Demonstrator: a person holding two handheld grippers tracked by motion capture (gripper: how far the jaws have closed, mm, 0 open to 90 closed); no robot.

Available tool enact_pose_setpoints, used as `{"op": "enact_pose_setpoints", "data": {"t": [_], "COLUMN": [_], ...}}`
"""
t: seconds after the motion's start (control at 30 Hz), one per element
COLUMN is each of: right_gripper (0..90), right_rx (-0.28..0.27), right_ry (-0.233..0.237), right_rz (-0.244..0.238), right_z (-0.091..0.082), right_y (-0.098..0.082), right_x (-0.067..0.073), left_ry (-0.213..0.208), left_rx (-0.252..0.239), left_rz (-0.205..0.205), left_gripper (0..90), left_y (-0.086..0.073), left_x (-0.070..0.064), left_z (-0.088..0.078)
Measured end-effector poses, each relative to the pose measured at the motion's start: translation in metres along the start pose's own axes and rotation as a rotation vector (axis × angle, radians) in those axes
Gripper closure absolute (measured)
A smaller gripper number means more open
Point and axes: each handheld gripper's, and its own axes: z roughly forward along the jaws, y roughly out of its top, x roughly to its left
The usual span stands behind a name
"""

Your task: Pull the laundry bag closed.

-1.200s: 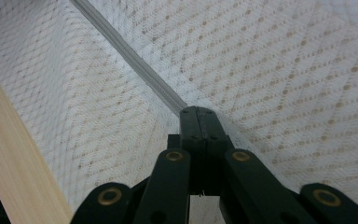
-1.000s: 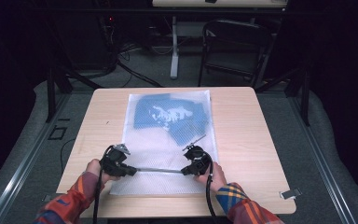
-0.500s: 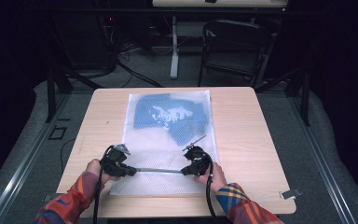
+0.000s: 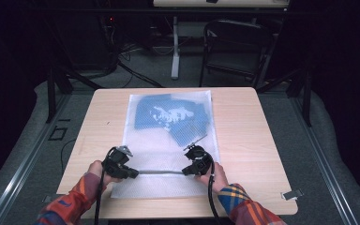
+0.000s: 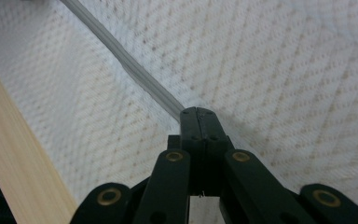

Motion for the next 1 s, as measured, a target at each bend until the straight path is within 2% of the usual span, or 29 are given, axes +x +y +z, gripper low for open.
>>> {"op": "enact_pose_setpoints", "data": {"t": [0.07,0.1,0.2,0.27,0.43,0.5,0.53,0.63,0.7,1.0], "right_gripper": [90.0,90.0,90.0,90.0,90.0,90.0,90.0,90.0,90.0,90.0], "right_rx": [0.000,-0.001,-0.004,-0.017,0.011,0.040,0.033,0.035,0.023,0.027], "right_ry": [-0.009,0.009,0.012,0.030,0.047,0.046,0.057,0.047,0.055,0.052], "right_rz": [-0.015,-0.014,-0.028,-0.029,-0.066,-0.065,-0.049,-0.060,-0.046,-0.058], "right_z": [0.000,0.001,0.003,0.007,0.016,0.021,0.022,0.022,0.022,0.021], "right_y": [0.001,0.003,0.005,0.009,0.017,0.017,0.016,0.015,0.014,0.013], "right_x": [0.000,0.005,0.009,0.013,0.022,0.022,0.021,0.020,0.020,0.019], "left_ry": [-0.001,-0.002,-0.006,-0.007,-0.010,-0.004,-0.007,-0.004,0.001,0.013], "left_rx": [0.006,0.004,0.000,0.003,0.003,0.004,0.009,0.011,0.006,-0.004], "left_rz": [0.009,0.006,0.005,0.004,0.010,0.003,0.009,0.008,0.001,-0.007], "left_gripper": [86.6,86.6,86.6,86.6,86.6,86.6,86.6,86.6,86.6,86.7], "left_y": [0.001,0.001,0.001,0.001,0.000,0.000,0.000,0.000,-0.001,-0.003], "left_x": [0.000,-0.001,-0.001,-0.001,-0.001,-0.002,-0.001,-0.001,-0.001,-0.001], "left_z": [0.000,0.001,0.001,0.000,0.001,0.001,0.001,0.000,0.000,-0.005]}}
